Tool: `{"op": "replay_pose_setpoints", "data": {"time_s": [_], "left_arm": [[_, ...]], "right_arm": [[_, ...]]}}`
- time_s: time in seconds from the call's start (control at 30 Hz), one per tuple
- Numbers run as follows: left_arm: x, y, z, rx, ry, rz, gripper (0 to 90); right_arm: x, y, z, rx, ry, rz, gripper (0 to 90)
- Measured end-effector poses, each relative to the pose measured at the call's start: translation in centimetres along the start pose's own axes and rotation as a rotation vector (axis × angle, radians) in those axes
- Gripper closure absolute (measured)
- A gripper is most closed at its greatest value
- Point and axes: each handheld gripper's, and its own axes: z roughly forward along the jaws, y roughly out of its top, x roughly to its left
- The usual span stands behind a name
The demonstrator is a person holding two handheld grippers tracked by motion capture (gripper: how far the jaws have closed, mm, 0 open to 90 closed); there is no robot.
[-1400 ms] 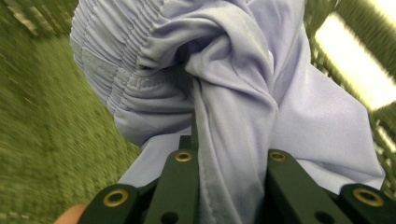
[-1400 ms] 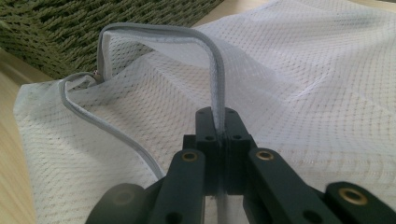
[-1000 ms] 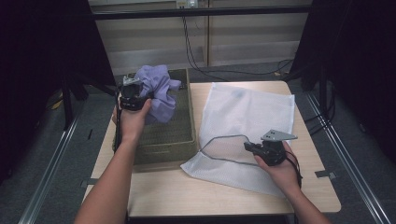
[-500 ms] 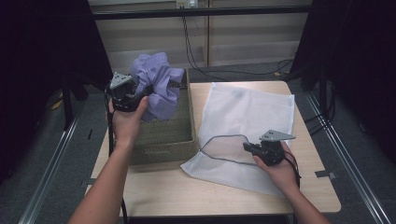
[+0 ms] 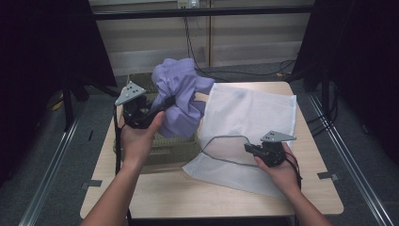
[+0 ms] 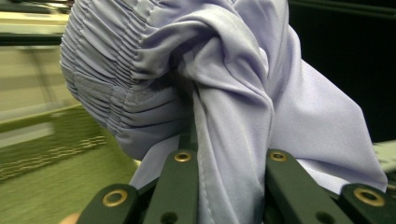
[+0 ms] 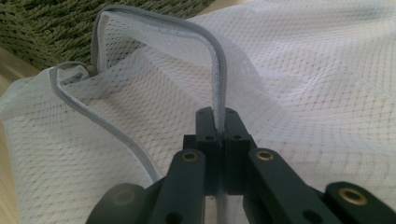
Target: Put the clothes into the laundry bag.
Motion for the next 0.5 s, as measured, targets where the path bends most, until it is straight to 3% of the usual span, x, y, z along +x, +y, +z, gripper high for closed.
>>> {"op": "replay_pose_setpoints", "data": {"time_s": [0.23,0.5], "left_arm": [[-3.4,-1.9,0.4,0.032,-0.136,-0.014,82.1],[-6.9,-6.0,1.8,0.096,-0.27,-0.015,82.1]], "right_arm": [[-0.3,0.2,-0.2,-0.008,0.0,0.012,88.8],[-0.3,0.8,-0.7,-0.04,0.009,0.025,88.8]]}}
